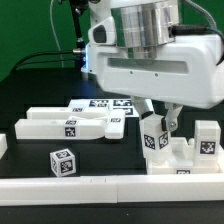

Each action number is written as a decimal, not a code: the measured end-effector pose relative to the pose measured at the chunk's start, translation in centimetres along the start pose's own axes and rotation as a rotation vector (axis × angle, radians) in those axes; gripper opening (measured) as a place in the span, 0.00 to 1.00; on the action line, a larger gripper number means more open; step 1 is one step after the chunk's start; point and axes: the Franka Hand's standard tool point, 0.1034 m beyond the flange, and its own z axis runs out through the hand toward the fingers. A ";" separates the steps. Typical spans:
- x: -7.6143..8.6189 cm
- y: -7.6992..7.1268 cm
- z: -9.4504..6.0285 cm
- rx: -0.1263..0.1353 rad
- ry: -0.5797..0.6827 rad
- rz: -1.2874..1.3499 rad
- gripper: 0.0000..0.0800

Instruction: Assemble chair

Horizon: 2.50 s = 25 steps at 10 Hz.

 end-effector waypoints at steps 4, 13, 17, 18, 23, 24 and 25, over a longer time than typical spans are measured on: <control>0.6 -1.0 0.1 0.081 0.020 0.435 0.36; 0.8 -0.9 0.1 0.012 0.051 -0.653 0.81; 0.3 -0.7 0.7 -0.046 0.059 -0.942 0.66; 0.3 -0.7 0.7 -0.044 0.059 -0.927 0.49; 0.4 -1.3 0.9 -0.019 0.043 -0.273 0.36; 0.5 -1.4 0.9 -0.005 0.034 -0.067 0.36; 0.7 -1.4 0.9 0.020 0.009 0.153 0.36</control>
Offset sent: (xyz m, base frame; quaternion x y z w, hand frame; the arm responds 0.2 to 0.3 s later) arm 0.0000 0.0000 0.0000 0.0000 0.0000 0.0650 0.9979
